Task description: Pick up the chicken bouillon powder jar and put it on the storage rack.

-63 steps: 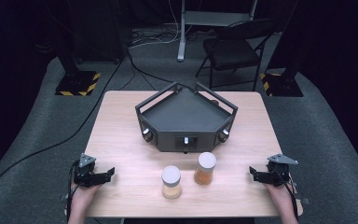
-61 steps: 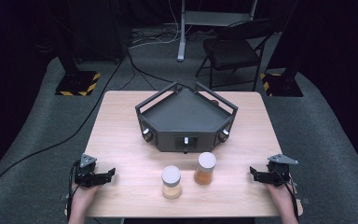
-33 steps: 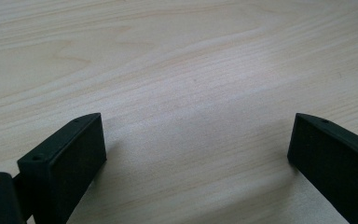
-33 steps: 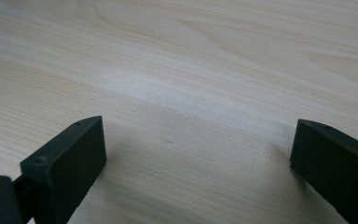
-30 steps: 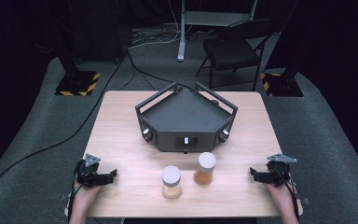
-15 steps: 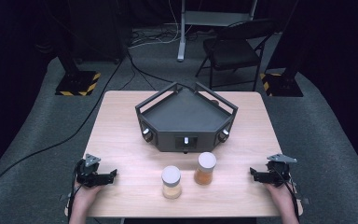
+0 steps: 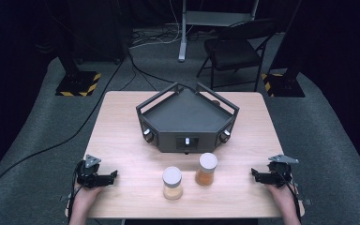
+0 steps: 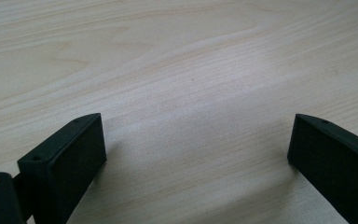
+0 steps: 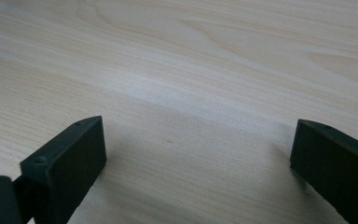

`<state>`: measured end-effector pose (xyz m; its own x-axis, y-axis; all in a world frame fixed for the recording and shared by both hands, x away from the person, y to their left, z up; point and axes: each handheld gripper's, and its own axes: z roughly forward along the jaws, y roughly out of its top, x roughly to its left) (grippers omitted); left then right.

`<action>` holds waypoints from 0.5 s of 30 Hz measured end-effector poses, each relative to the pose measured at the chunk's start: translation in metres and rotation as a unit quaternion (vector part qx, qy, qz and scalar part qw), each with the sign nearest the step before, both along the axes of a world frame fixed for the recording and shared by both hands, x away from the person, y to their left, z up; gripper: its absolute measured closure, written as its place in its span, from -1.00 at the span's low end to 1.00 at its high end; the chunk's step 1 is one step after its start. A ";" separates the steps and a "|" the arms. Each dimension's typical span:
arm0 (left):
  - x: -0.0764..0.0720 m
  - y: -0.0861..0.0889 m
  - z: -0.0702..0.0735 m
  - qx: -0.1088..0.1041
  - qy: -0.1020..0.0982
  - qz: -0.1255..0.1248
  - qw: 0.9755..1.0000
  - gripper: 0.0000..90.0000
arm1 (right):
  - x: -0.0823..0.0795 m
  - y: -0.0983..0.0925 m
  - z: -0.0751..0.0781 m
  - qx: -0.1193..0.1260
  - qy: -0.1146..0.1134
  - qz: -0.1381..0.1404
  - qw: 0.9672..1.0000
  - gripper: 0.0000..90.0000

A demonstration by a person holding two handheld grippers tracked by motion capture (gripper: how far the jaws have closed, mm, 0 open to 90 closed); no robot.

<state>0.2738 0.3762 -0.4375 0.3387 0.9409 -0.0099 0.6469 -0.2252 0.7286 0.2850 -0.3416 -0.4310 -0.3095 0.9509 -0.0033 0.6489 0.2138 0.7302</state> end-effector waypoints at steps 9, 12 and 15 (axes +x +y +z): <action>-0.003 -0.002 0.004 -0.002 -0.010 -0.013 1.000 -0.90 | 0.000 0.000 0.000 0.000 0.000 0.000 1.000 -0.95; -0.005 -0.002 0.005 -0.008 -0.016 -0.019 1.000 -0.90 | 0.000 0.000 0.000 0.000 0.000 0.000 1.000 -0.95; -0.006 -0.002 0.008 -0.015 -0.022 -0.025 0.999 -0.90 | 0.000 0.000 0.000 0.000 0.000 0.000 1.000 -0.95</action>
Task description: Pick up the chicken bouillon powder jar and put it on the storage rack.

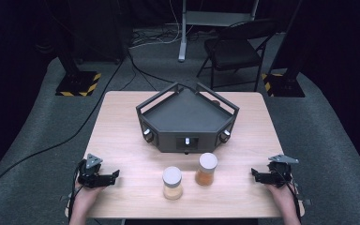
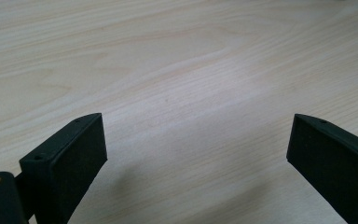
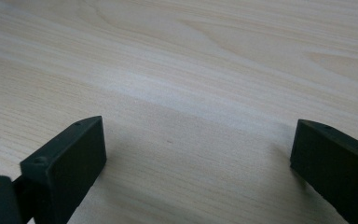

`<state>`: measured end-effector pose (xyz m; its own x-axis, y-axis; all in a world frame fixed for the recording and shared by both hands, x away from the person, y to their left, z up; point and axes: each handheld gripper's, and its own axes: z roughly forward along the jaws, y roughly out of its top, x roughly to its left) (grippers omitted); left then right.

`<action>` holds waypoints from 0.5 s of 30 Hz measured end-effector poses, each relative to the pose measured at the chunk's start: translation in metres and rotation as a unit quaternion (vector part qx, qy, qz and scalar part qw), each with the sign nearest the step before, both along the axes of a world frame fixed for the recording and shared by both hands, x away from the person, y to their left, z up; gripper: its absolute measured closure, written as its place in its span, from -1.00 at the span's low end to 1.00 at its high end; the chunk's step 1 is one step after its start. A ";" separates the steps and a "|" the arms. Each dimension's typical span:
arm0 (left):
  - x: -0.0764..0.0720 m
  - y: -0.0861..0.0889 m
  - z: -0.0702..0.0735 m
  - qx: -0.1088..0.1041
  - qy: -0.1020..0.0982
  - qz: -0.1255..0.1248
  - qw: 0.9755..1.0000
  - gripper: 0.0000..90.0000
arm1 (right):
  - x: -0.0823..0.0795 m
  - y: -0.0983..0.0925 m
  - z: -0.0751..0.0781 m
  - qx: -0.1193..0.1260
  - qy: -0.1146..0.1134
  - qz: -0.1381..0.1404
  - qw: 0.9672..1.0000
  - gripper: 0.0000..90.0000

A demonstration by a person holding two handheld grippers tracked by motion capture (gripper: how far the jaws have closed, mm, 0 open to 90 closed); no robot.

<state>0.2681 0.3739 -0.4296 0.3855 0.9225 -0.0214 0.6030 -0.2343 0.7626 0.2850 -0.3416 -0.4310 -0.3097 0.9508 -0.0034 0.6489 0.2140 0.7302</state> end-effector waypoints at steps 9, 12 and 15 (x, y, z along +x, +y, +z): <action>-0.008 -0.004 0.009 -0.020 -0.028 -0.010 0.999 -0.90 | 0.000 0.000 0.000 0.000 0.000 0.000 1.000 -0.95; -0.009 -0.004 0.013 -0.031 -0.032 -0.019 0.999 -0.89 | 0.000 0.000 0.000 0.000 0.000 0.000 1.000 -0.95; -0.010 -0.005 0.017 -0.034 -0.036 -0.030 0.998 -0.89 | 0.000 0.000 0.000 0.000 0.000 0.000 1.000 -0.95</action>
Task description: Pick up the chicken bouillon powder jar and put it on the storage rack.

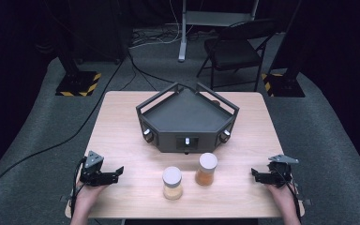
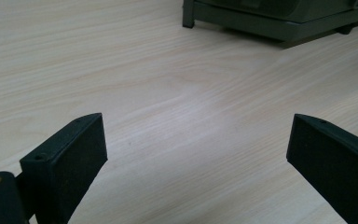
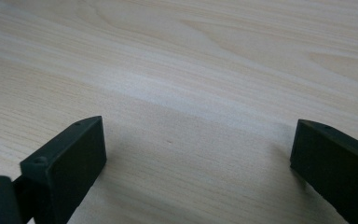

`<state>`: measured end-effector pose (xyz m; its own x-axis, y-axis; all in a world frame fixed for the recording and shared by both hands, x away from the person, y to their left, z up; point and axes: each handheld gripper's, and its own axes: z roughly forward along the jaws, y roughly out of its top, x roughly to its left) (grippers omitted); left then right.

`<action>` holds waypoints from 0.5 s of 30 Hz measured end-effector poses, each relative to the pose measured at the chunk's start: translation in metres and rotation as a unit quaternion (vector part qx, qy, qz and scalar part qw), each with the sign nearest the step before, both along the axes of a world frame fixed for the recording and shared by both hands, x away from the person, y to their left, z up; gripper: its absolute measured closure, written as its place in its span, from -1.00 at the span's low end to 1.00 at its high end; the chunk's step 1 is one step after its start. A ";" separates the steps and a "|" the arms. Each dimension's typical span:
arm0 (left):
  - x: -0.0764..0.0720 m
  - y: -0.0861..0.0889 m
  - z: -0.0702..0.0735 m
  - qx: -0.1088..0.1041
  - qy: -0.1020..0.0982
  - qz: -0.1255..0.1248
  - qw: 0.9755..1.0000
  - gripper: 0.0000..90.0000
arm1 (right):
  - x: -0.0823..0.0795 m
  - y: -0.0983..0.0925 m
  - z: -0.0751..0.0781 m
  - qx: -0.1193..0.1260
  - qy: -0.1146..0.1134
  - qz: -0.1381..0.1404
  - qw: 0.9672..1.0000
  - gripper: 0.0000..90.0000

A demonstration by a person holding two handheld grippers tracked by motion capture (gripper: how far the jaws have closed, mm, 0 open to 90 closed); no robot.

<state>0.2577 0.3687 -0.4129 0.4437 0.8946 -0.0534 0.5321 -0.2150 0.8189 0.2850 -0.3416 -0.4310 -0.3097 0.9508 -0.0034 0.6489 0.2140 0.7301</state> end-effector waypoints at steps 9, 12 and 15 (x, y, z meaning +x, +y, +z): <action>-0.003 0.000 0.008 -0.022 -0.011 -0.029 0.999 -0.90 | 0.000 0.000 0.000 0.000 0.000 0.000 1.000 -0.95; -0.004 -0.002 0.011 -0.026 -0.013 -0.041 0.999 -0.89 | 0.000 0.000 0.000 0.000 0.000 0.000 1.000 -0.95; -0.005 -0.004 0.015 -0.026 -0.016 -0.051 0.998 -0.89 | 0.000 0.000 0.000 0.000 0.000 0.000 1.000 -0.95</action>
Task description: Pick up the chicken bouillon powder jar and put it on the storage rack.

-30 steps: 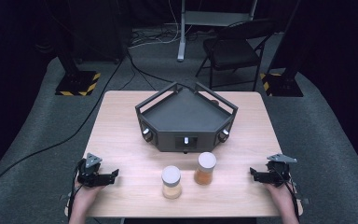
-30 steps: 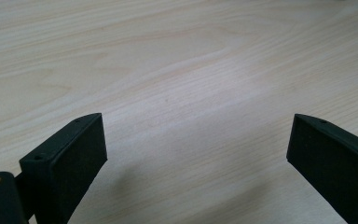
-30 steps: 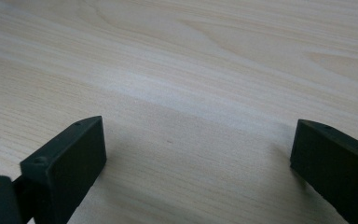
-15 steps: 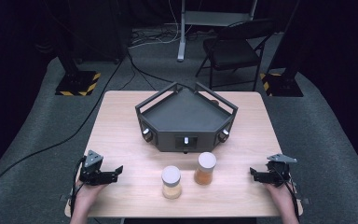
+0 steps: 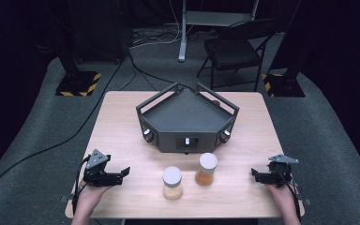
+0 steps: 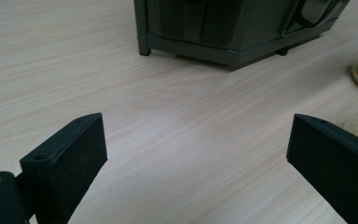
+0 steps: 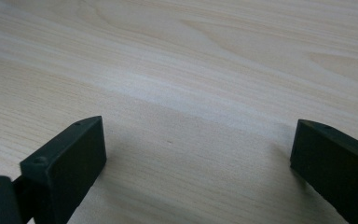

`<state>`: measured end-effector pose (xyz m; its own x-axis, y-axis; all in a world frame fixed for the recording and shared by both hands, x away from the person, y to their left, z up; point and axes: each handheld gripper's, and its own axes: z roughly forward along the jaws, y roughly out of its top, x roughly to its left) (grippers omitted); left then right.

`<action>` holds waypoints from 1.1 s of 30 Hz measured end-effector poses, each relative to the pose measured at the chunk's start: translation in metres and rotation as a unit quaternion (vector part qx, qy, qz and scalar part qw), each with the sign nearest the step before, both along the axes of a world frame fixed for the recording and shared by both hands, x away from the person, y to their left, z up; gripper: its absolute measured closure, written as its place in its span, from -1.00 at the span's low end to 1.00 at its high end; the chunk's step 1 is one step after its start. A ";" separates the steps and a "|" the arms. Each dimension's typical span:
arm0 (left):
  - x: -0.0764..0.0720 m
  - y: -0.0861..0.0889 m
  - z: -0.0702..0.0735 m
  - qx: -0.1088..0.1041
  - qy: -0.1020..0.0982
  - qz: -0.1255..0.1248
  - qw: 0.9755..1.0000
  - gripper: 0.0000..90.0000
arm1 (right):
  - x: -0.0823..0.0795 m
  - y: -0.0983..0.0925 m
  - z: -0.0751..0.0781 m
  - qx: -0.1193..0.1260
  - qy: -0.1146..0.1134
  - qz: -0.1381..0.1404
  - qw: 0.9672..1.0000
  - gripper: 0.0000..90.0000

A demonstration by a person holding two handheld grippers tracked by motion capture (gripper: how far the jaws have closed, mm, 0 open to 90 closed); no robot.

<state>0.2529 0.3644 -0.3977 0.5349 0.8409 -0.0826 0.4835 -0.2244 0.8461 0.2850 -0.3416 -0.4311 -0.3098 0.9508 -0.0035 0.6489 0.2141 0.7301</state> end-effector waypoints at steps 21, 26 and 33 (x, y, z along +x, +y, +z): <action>-0.001 -0.017 0.019 -0.022 -0.011 -0.094 0.995 -0.90 | 0.000 0.000 0.000 0.000 0.000 0.000 1.000 -0.95; 0.002 -0.019 0.019 -0.041 -0.007 -0.122 0.992 -0.90 | 0.000 0.000 0.000 0.000 0.000 0.000 1.000 -0.95; 0.002 -0.028 0.021 -0.040 -0.012 -0.145 0.989 -0.90 | 0.000 0.000 0.000 0.000 0.000 0.000 1.000 -0.95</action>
